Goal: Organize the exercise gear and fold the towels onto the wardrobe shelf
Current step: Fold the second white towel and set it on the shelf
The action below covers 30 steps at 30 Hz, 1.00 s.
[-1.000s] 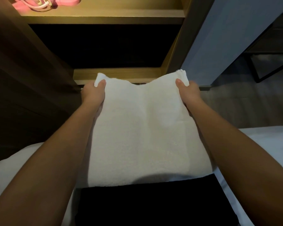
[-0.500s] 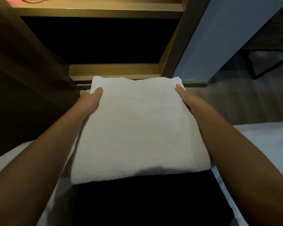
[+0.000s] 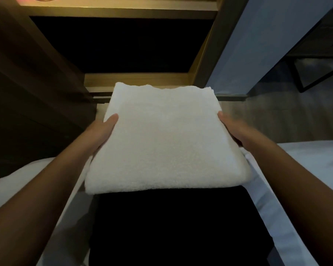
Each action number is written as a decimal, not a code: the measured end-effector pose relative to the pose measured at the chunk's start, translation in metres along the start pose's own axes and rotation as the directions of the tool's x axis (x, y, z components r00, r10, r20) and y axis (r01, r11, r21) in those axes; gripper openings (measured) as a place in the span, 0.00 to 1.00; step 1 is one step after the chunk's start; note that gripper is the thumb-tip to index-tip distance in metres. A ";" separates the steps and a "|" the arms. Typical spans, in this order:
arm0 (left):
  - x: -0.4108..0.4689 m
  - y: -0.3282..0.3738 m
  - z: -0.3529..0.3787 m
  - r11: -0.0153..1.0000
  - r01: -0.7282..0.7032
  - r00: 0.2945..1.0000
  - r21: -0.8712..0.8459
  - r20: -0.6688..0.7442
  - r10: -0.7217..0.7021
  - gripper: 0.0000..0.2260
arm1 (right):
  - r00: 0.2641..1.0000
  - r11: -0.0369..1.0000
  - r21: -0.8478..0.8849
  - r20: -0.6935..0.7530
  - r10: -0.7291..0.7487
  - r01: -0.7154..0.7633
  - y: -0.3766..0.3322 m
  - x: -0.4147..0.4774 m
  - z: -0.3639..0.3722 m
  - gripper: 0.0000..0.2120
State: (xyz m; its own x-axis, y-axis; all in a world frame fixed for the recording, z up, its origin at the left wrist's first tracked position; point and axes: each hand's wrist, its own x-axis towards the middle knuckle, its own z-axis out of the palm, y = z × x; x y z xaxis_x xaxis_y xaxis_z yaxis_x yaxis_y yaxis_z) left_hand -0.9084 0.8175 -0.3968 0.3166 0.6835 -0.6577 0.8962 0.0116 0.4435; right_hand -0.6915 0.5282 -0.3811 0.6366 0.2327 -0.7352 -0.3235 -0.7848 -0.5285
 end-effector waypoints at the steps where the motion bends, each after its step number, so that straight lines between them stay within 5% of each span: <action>1: -0.006 -0.010 0.003 0.999 0.025 0.999 -0.031 0.037 -0.024 0.29 | 0.998 0.999 0.016 0.051 0.028 -0.029 0.010 -0.011 -0.002 0.23; 5: -0.042 -0.044 0.004 0.992 0.039 0.993 -0.121 0.118 -0.025 0.24 | 0.996 0.999 0.005 0.081 0.048 -0.048 0.034 -0.040 -0.002 0.26; 8: -0.066 -0.055 0.005 0.990 0.035 0.994 -0.135 0.103 -0.021 0.32 | 1.000 0.999 -0.041 0.006 -0.018 0.018 0.040 -0.050 0.008 0.33; 13: -0.077 -0.024 0.017 0.963 -0.191 0.980 -0.188 -0.085 0.178 0.24 | 0.959 0.965 -0.084 -0.119 -0.259 0.250 0.023 -0.056 0.031 0.29; 16: -0.067 -0.024 0.003 0.965 -0.239 0.964 -0.109 -0.147 0.222 0.22 | 0.940 0.963 -0.106 -0.214 -0.266 0.248 0.020 -0.048 0.010 0.26; 22: -0.062 -0.043 -0.002 0.974 -0.191 0.981 -0.121 -0.048 0.186 0.19 | 0.986 0.991 -0.060 -0.112 -0.123 0.117 0.038 -0.045 0.003 0.29; 26: -0.072 -0.055 -0.002 0.931 0.097 0.987 -0.351 0.157 -0.044 0.23 | 0.988 0.991 -0.126 -0.135 -0.071 0.054 0.054 -0.054 0.003 0.36; 30: -0.077 -0.068 0.006 0.947 -0.037 0.999 -0.319 -0.005 0.037 0.19 | 0.947 0.973 -0.157 -0.247 -0.203 0.168 0.061 -0.061 0.006 0.31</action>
State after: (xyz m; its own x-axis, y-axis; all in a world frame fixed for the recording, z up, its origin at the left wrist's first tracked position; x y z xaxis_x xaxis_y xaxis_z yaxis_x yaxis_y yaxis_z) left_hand -0.9924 0.7596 -0.3797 0.3480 0.6870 -0.6379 0.7383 0.2184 0.6381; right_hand -0.7547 0.4697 -0.3712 0.8420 0.2379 -0.4842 -0.0983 -0.8148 -0.5714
